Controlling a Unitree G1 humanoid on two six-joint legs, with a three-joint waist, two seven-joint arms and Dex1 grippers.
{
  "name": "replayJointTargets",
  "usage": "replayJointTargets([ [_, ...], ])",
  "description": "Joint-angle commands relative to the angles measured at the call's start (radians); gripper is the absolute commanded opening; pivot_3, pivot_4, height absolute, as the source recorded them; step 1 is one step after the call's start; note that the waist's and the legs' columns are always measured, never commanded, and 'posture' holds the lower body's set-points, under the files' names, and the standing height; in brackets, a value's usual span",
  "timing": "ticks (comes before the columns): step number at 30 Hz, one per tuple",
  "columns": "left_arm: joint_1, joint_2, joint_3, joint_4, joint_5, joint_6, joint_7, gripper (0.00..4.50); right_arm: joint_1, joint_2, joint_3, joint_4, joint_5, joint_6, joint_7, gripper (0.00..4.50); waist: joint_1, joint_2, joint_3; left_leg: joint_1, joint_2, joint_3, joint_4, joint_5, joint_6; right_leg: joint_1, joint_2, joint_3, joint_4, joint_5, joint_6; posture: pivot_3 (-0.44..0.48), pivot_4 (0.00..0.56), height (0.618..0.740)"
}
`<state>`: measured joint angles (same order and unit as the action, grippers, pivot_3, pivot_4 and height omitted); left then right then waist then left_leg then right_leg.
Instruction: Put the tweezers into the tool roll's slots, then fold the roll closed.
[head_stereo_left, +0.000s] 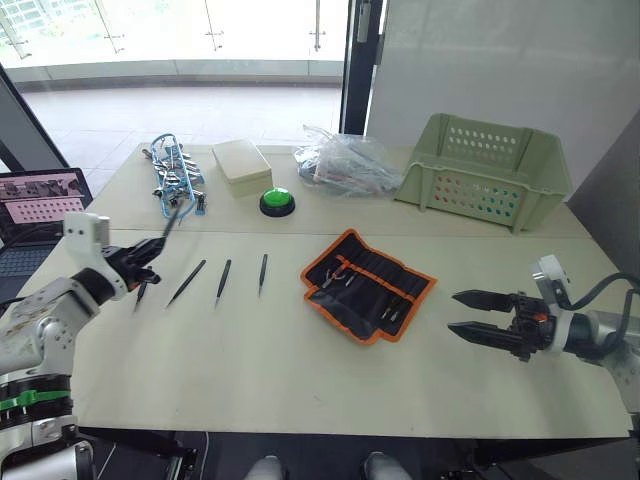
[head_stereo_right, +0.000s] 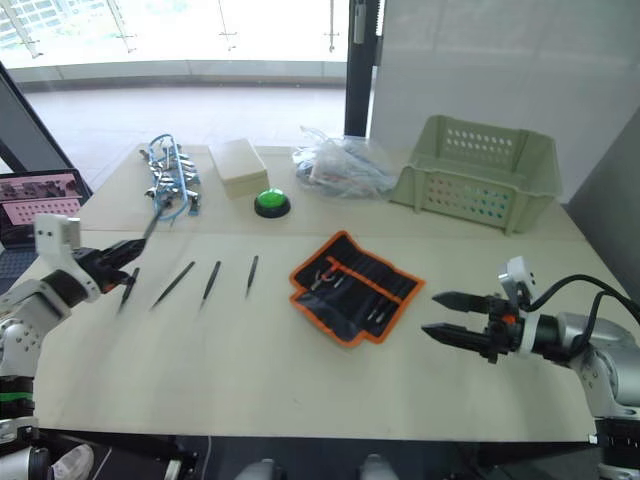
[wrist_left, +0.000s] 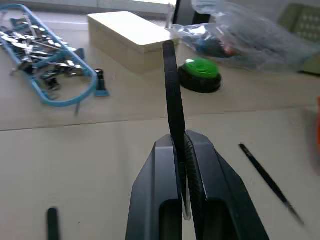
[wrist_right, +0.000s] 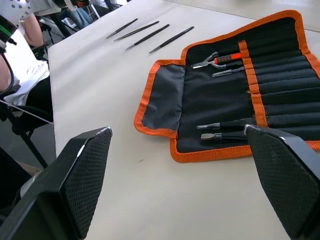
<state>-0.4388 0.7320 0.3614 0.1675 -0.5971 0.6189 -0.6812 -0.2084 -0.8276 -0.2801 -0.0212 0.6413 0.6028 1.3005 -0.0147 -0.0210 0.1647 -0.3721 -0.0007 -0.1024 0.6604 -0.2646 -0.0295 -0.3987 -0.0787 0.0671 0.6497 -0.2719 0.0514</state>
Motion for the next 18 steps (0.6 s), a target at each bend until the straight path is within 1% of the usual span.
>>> replayJointTargets([
  [1, -0.066, -0.008, -0.123, -0.135, -0.038, 0.137, -0.035, 0.02, -0.014, 0.031, 0.003, -0.062, -0.023, -0.062, -0.072, 4.50, -0.001, 0.000, 0.000, 0.000, 0.000, 0.000, 0.000, 0.000, 0.000, 0.000, 0.000, 0.000, 0.000, 0.000, 0.000, 0.000, 0.150, 0.740],
  [4, -0.101, -0.014, -0.207, -0.199, -0.038, 0.222, -0.041, 0.02, -0.013, 0.067, 0.017, -0.103, -0.029, -0.067, -0.135, 4.50, -0.006, 0.000, 0.000, 0.000, 0.000, 0.000, 0.000, 0.000, 0.000, -0.001, 0.001, 0.000, 0.000, 0.000, 0.000, 0.000, 0.150, 0.740],
  [6, -0.128, -0.029, -0.254, -0.244, -0.049, 0.279, -0.033, 0.02, -0.024, 0.099, 0.040, -0.112, -0.064, -0.094, -0.197, 4.50, -0.012, 0.000, 0.000, -0.001, 0.000, 0.000, 0.000, 0.000, 0.000, -0.003, 0.001, 0.001, 0.002, 0.000, 0.000, 0.000, 0.150, 0.740],
  [8, -0.143, -0.040, -0.281, -0.278, -0.051, 0.317, -0.026, 0.00, -0.048, 0.144, 0.066, -0.101, -0.098, -0.130, -0.253, 3.97, -0.020, 0.000, 0.000, -0.002, 0.000, 0.000, 0.000, 0.000, 0.000, -0.004, 0.001, 0.001, 0.005, 0.000, 0.000, 0.000, 0.150, 0.740],
  [9, -0.148, -0.046, -0.292, -0.295, -0.052, 0.338, -0.021, 0.00, -0.066, 0.167, 0.087, -0.085, -0.126, -0.149, -0.283, 3.54, -0.022, 0.000, 0.000, -0.001, 0.000, 0.000, 0.000, 0.000, 0.000, -0.005, 0.001, 0.002, 0.006, 0.000, 0.000, 0.000, 0.150, 0.740],
  [10, -0.152, -0.050, -0.305, -0.312, -0.050, 0.359, -0.014, 0.00, -0.086, 0.189, 0.114, -0.064, -0.155, -0.175, -0.301, 3.34, -0.027, 0.000, 0.000, -0.001, 0.000, 0.000, 0.000, 0.000, 0.000, -0.005, 0.001, 0.002, 0.006, 0.000, 0.000, 0.000, 0.150, 0.740],
  [11, -0.154, -0.054, -0.315, -0.328, -0.049, 0.376, -0.009, 0.00, -0.102, 0.207, 0.136, -0.046, -0.180, -0.197, -0.316, 2.96, -0.029, 0.000, 0.000, -0.001, 0.000, 0.000, 0.000, 0.000, 0.000, -0.005, 0.001, 0.002, 0.006, 0.000, 0.000, 0.000, 0.150, 0.740],
  [12, -0.154, -0.059, -0.325, -0.351, -0.052, 0.399, -0.004, 0.00, -0.128, 0.228, 0.158, -0.015, -0.208, -0.216, -0.341, 2.69, -0.030, 0.000, 0.000, -0.001, 0.000, 0.000, 0.000, 0.001, -0.001, -0.005, 0.001, 0.002, 0.006, 0.000, 0.000, 0.000, 0.150, 0.740],
  [15, -0.156, -0.089, -0.344, -0.420, -0.070, 0.475, 0.034, 0.00, -0.206, 0.275, 0.216, 0.075, -0.274, -0.270, -0.372, 1.54, -0.030, 0.000, 0.000, -0.001, 0.000, 0.000, 0.000, 0.001, -0.001, -0.005, 0.001, 0.002, 0.007, 0.000, 0.000, 0.000, 0.150, 0.740],
  [18, -0.159, -0.118, -0.370, -0.473, -0.079, 0.539, 0.066, 0.00, -0.275, 0.304, 0.252, 0.171, -0.324, -0.304, -0.398, 0.60, -0.029, 0.000, 0.000, -0.002, 0.000, 0.000, 0.000, 0.003, -0.004, -0.006, 0.001, 0.002, 0.007, 0.000, 0.000, 0.000, 0.150, 0.740],
])
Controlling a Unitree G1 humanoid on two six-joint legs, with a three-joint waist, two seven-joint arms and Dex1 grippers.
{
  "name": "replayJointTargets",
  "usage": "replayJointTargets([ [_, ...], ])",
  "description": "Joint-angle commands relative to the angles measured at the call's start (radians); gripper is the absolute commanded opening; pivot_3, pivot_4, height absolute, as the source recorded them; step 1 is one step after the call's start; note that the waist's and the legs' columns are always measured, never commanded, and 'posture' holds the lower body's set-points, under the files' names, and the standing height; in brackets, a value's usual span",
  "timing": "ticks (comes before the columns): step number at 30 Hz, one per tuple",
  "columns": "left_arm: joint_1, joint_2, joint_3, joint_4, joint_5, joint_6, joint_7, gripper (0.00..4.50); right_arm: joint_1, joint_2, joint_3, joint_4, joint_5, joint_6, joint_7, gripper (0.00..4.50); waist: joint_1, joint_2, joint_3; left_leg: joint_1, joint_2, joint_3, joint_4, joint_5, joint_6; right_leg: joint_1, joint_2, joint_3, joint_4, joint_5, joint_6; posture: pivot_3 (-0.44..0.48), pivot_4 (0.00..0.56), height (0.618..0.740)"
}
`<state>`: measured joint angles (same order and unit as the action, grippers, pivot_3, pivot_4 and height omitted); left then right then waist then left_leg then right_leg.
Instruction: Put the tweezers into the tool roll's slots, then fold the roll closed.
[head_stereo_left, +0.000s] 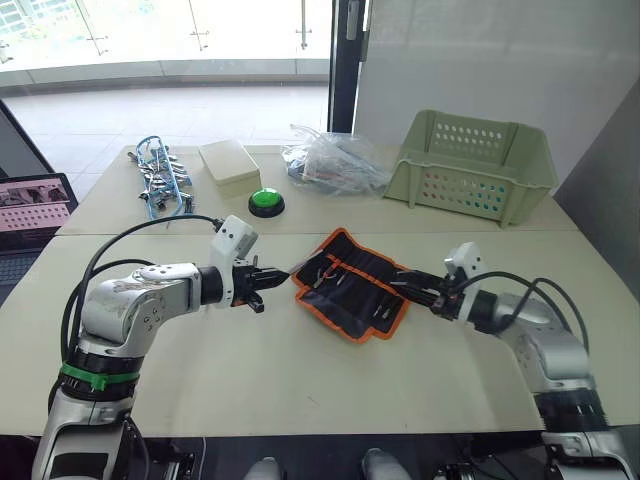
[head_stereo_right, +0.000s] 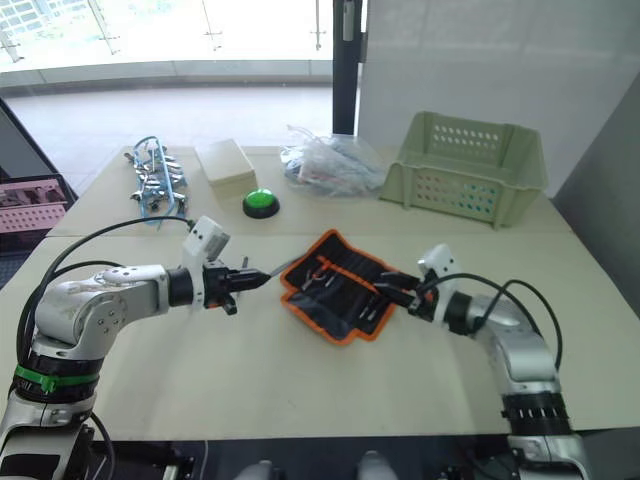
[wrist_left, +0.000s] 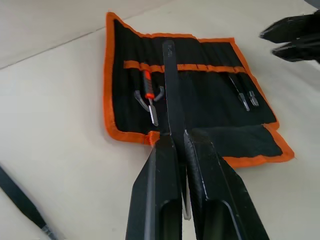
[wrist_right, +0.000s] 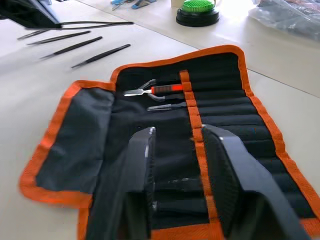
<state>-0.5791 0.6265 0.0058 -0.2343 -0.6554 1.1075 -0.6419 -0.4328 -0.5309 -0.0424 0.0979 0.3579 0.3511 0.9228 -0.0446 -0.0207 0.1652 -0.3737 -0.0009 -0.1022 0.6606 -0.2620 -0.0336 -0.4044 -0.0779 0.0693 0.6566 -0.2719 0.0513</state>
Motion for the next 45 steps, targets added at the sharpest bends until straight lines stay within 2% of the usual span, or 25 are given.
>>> replayJointTargets([
  [1, -0.021, -0.026, -0.023, -0.087, -0.020, 0.068, 0.042, 0.00, -0.072, 0.015, 0.025, 0.088, -0.056, -0.065, -0.026, 0.23, 0.002, 0.000, 0.000, 0.000, 0.000, 0.000, 0.000, 0.000, 0.000, 0.000, 0.000, 0.000, 0.000, 0.000, 0.000, 0.000, 0.150, 0.740],
  [2, -0.025, -0.041, -0.028, -0.097, -0.020, 0.083, 0.060, 0.00, -0.090, 0.023, 0.033, 0.123, -0.067, -0.076, -0.030, 0.02, 0.004, 0.000, 0.000, 0.000, 0.000, 0.000, 0.000, 0.000, -0.001, 0.000, 0.000, 0.000, 0.000, 0.000, 0.000, 0.000, 0.150, 0.740],
  [8, -0.056, -0.120, -0.104, -0.099, 0.030, 0.115, 0.149, 0.00, -0.147, 0.048, 0.062, 0.283, -0.114, -0.145, -0.008, 0.02, 0.005, 0.000, 0.000, 0.000, 0.000, 0.000, 0.000, 0.001, -0.001, 0.000, 0.000, 0.000, 0.000, 0.000, 0.000, 0.000, 0.150, 0.740],
  [11, -0.075, -0.164, -0.127, -0.080, 0.054, 0.121, 0.184, 0.00, -0.136, 0.043, 0.054, 0.312, -0.114, -0.165, 0.011, 0.02, 0.003, 0.000, 0.000, -0.001, 0.000, 0.000, 0.000, 0.001, -0.002, 0.000, 0.000, 0.000, 0.000, 0.000, 0.000, 0.000, 0.150, 0.740],
  [16, -0.094, -0.176, -0.175, -0.040, 0.108, 0.111, 0.203, 0.00, -0.126, 0.041, 0.052, 0.327, -0.122, -0.179, 0.012, 0.02, -0.002, 0.000, 0.000, 0.000, 0.000, 0.000, 0.000, 0.001, -0.002, 0.000, 0.000, 0.000, 0.000, 0.000, 0.000, 0.000, 0.150, 0.740],
  [22, -0.131, -0.172, -0.218, 0.047, 0.176, 0.058, 0.179, 0.00, -0.113, 0.034, 0.079, 0.405, -0.178, -0.234, 0.018, 0.02, 0.001, 0.000, 0.000, 0.000, 0.000, 0.000, 0.000, 0.001, -0.002, 0.000, 0.000, 0.000, 0.000, 0.000, 0.000, 0.000, 0.150, 0.740],
  [27, -0.147, -0.162, -0.274, 0.139, 0.224, -0.023, 0.104, 0.00, -0.112, 0.036, 0.096, 0.440, -0.207, -0.252, 0.021, 0.02, 0.002, 0.000, 0.000, 0.000, 0.000, 0.000, 0.000, 0.002, -0.004, 0.001, 0.000, 0.000, 0.000, 0.000, 0.000, 0.000, 0.150, 0.740],
  [35, -0.174, -0.213, -0.296, 0.218, 0.261, -0.074, 0.055, 0.00, -0.107, 0.043, 0.098, 0.450, -0.218, -0.252, 0.010, 0.02, 0.002, 0.000, 0.000, 0.001, 0.000, -0.001, 0.000, 0.003, -0.005, 0.002, 0.000, 0.000, 0.000, 0.000, 0.000, 0.000, 0.150, 0.740],
  [45, -0.196, -0.283, -0.299, 0.327, 0.334, -0.119, 0.067, 0.00, -0.093, 0.037, 0.092, 0.462, -0.211, -0.262, 0.019, 0.02, 0.003, 0.000, 0.000, 0.002, -0.001, -0.001, 0.000, 0.003, -0.005, 0.003, 0.000, 0.000, 0.000, 0.000, 0.000, 0.000, 0.150, 0.740],
])
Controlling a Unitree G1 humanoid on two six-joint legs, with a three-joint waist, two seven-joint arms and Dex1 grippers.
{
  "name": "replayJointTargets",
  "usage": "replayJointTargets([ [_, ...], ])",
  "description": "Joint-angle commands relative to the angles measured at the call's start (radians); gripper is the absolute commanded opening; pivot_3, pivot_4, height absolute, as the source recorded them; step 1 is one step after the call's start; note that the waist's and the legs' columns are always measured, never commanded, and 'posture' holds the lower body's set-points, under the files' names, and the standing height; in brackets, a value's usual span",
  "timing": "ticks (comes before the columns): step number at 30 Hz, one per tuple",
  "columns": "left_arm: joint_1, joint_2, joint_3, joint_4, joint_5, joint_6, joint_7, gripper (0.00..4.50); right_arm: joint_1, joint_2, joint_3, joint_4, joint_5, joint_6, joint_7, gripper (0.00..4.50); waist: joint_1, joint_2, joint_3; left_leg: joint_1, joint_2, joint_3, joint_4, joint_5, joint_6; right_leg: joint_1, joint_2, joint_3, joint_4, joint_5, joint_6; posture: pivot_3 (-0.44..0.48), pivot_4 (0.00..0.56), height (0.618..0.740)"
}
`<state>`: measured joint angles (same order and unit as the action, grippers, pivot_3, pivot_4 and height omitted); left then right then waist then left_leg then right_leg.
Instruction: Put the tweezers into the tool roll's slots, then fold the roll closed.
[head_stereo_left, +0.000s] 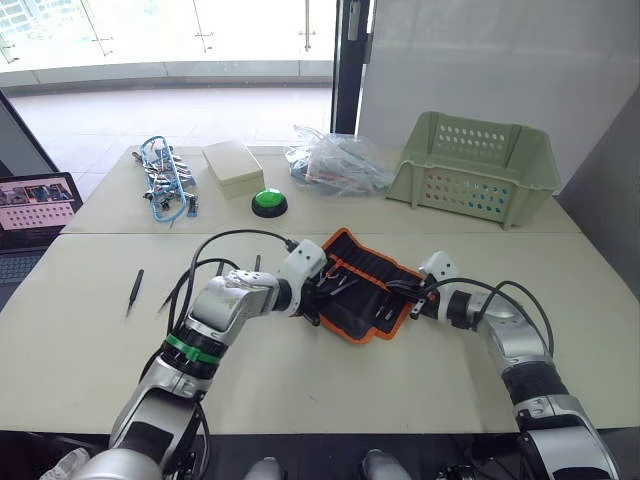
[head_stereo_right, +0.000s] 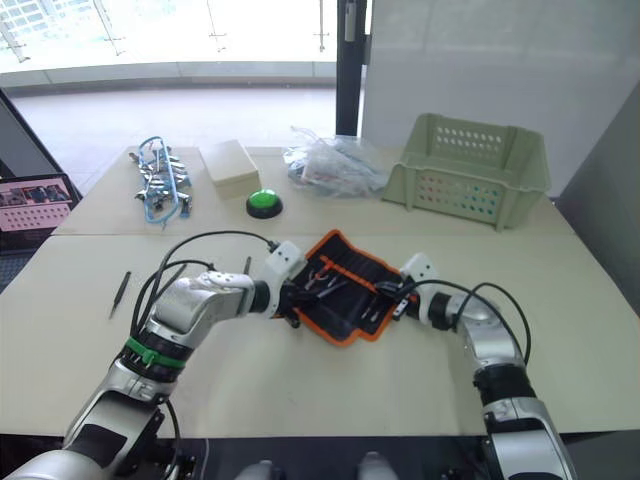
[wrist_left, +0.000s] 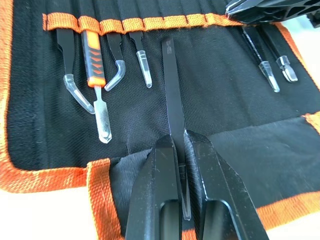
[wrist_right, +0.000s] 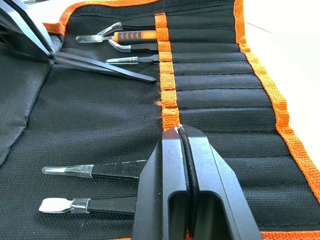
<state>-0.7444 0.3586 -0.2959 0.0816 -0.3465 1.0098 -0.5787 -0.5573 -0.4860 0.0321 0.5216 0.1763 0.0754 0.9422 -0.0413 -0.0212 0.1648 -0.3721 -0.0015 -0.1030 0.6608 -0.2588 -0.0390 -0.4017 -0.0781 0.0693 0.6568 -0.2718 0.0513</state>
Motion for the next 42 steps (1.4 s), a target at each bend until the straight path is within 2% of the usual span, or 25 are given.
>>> replayJointTargets([
  [1, -0.032, -0.021, 0.002, 0.016, 0.030, -0.024, 0.003, 0.00, 0.032, -0.007, 0.017, 0.038, -0.030, 0.014, -0.001, 0.02, 0.000, 0.000, 0.000, 0.000, 0.000, 0.000, 0.000, 0.000, 0.000, 0.000, 0.000, 0.000, 0.000, 0.000, 0.000, 0.000, 0.150, 0.740],
  [13, -0.064, -0.052, 0.009, 0.087, 0.086, -0.072, -0.001, 0.00, 0.033, -0.010, 0.023, 0.046, -0.036, 0.012, 0.002, 0.02, 0.002, 0.000, 0.000, 0.000, 0.000, 0.000, 0.000, 0.000, -0.001, 0.001, 0.000, 0.000, 0.000, 0.000, 0.000, 0.000, 0.150, 0.740],
  [21, -0.056, -0.006, -0.008, 0.028, 0.097, -0.017, -0.033, 0.00, 0.038, -0.012, 0.026, 0.052, -0.039, 0.008, 0.005, 0.02, 0.000, 0.000, 0.000, 0.001, 0.000, 0.000, 0.000, 0.000, -0.001, 0.001, 0.000, 0.000, 0.000, 0.000, 0.000, 0.000, 0.150, 0.740],
  [26, -0.075, -0.014, -0.010, 0.053, 0.112, -0.042, -0.029, 0.00, 0.030, -0.010, 0.029, 0.067, -0.042, 0.004, 0.005, 0.02, 0.001, 0.000, 0.000, 0.001, 0.000, 0.000, 0.000, 0.000, -0.001, 0.001, 0.000, 0.000, 0.000, 0.000, 0.000, 0.000, 0.150, 0.740],
  [32, -0.122, -0.102, -0.006, 0.135, 0.125, -0.094, -0.023, 0.00, 0.018, -0.009, 0.036, 0.084, -0.047, -0.002, 0.015, 0.02, 0.002, 0.000, 0.000, 0.001, 0.000, 0.000, 0.000, 0.000, -0.001, 0.003, 0.000, 0.000, -0.001, 0.000, 0.000, 0.000, 0.150, 0.740],
  [42, -0.160, -0.182, -0.023, 0.314, 0.212, -0.236, -0.012, 0.00, 0.008, -0.027, 0.049, 0.136, -0.060, -0.021, 0.014, 0.02, 0.003, 0.000, 0.000, 0.005, 0.000, -0.001, 0.000, 0.000, -0.001, 0.009, 0.000, -0.001, -0.004, 0.000, 0.000, 0.000, 0.150, 0.740],
])
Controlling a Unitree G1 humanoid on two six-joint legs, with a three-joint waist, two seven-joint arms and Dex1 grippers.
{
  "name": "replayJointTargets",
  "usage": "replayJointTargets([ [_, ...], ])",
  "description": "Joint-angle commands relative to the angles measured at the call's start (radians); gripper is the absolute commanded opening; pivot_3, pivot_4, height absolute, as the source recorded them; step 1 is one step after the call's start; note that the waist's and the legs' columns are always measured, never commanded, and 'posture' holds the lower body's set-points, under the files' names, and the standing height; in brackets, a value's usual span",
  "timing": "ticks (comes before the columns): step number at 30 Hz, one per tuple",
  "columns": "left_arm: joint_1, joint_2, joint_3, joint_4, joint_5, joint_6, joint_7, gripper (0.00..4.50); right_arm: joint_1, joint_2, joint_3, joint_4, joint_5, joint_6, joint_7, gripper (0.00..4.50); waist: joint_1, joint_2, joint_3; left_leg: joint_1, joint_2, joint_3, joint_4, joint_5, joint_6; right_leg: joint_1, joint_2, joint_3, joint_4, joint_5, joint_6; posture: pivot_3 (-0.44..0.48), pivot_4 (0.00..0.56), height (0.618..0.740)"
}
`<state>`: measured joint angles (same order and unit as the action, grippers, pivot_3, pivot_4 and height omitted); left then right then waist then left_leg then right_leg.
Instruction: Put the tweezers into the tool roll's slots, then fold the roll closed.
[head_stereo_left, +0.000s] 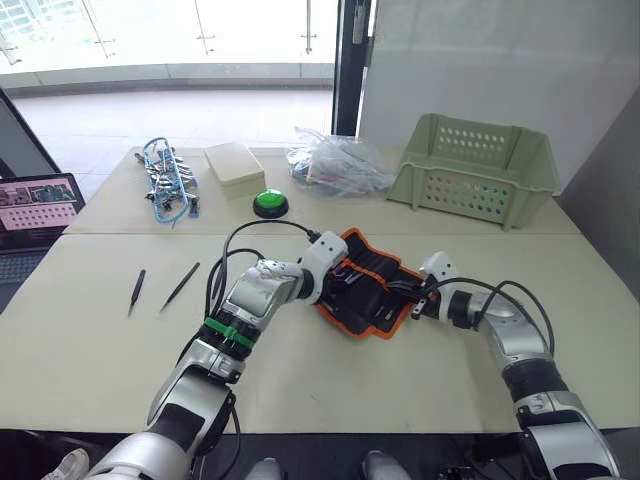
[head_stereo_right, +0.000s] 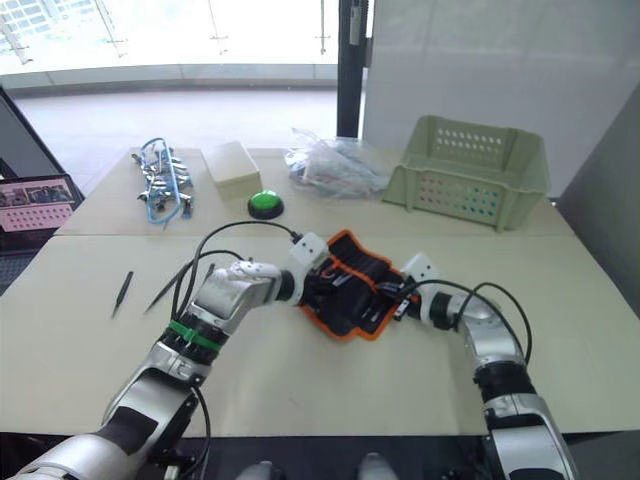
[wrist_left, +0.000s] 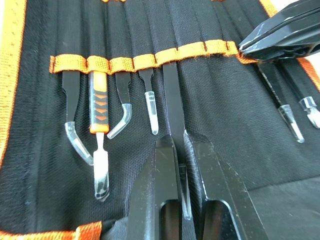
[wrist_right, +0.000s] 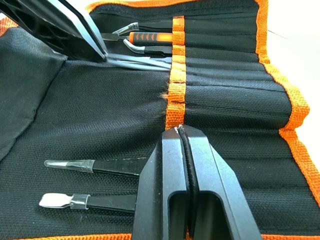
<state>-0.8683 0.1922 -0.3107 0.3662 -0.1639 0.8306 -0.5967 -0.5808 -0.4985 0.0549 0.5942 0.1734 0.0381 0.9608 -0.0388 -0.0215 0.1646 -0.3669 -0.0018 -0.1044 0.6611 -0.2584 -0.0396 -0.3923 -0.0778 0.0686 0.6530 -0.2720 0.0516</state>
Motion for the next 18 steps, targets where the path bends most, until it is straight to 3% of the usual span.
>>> replayJointTargets([
  [1, -0.039, -0.021, -0.008, 0.043, 0.038, -0.067, 0.004, 0.00, 0.032, -0.015, 0.028, 0.065, -0.057, 0.015, -0.004, 0.02, 0.000, 0.000, 0.000, 0.001, 0.000, 0.000, 0.000, 0.000, 0.000, 0.001, 0.000, 0.000, -0.001, 0.000, 0.000, 0.000, 0.150, 0.740],
  [18, -0.185, -0.176, 0.056, 0.500, 0.118, -0.372, 0.026, 0.00, 0.049, -0.001, 0.034, 0.030, -0.048, 0.036, -0.013, 0.02, 0.003, -0.001, -0.001, 0.002, 0.000, -0.001, 0.000, 0.000, 0.000, 0.005, 0.000, 0.000, -0.004, 0.000, 0.001, 0.000, 0.150, 0.740],
])
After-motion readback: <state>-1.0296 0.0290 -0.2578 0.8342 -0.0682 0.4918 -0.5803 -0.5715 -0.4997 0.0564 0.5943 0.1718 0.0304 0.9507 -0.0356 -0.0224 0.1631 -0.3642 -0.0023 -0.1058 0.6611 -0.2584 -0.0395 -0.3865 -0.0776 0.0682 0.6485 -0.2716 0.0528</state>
